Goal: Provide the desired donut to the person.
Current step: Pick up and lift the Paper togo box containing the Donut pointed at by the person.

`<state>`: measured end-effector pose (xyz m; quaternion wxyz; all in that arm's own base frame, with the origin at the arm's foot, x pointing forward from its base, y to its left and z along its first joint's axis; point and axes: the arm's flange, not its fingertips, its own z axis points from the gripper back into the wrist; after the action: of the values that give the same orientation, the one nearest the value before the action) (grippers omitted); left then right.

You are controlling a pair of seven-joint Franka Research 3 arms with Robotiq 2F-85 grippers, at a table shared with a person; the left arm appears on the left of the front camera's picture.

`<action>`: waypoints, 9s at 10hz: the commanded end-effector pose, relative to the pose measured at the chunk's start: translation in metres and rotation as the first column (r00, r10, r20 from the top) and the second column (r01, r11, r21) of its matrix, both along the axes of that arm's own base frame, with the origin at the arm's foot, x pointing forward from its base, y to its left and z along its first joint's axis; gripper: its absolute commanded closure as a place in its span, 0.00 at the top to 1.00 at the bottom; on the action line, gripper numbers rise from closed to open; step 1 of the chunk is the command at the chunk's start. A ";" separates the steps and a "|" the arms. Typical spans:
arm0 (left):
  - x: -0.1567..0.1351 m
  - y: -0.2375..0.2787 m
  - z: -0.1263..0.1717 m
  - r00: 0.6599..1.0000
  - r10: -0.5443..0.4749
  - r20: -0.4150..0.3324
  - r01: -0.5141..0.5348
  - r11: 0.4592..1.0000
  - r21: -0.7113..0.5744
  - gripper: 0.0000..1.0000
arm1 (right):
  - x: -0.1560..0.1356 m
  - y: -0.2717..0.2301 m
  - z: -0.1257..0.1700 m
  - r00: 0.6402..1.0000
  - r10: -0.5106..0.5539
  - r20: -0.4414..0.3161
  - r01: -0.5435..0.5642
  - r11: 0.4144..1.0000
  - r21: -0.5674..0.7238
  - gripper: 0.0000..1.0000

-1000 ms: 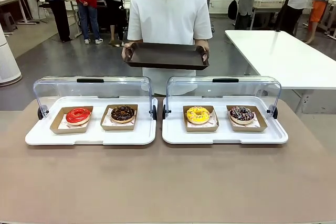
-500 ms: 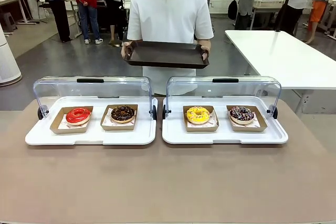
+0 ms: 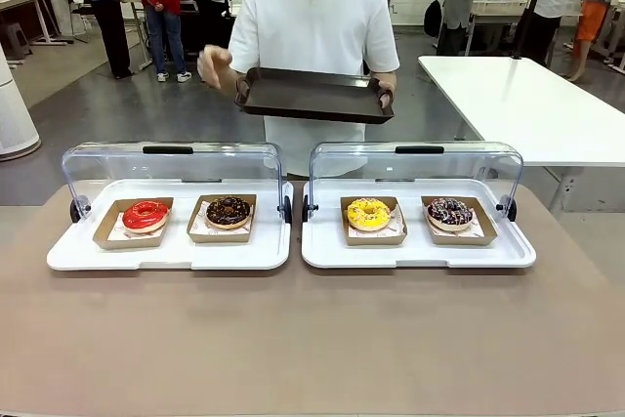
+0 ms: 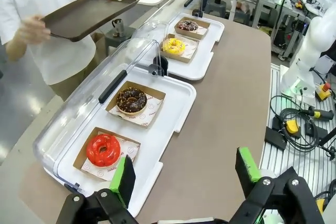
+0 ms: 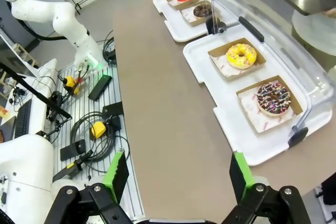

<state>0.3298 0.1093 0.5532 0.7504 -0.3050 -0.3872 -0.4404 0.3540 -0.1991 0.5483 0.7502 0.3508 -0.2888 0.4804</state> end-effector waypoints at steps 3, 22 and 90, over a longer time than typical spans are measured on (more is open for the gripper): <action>-0.001 0.004 -0.002 1.000 0.005 0.000 -0.005 1.000 -0.016 1.00 | -0.002 -0.001 0.002 1.000 -0.006 0.003 0.006 1.000 0.001 1.00; -0.001 0.004 -0.002 1.000 0.005 0.000 -0.005 1.000 -0.016 1.00 | -0.024 -0.009 0.031 0.987 0.046 0.153 -0.070 0.985 0.156 1.00; 0.188 -0.310 -0.212 0.943 -0.207 -0.262 0.329 0.449 0.831 1.00 | -0.020 -0.005 0.028 0.989 0.023 0.145 -0.048 0.984 0.170 1.00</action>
<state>0.5161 -0.1994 0.3432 0.7400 0.0313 -0.0177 -0.6717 0.3344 -0.2045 0.5763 0.6901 0.3827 -0.3716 0.4890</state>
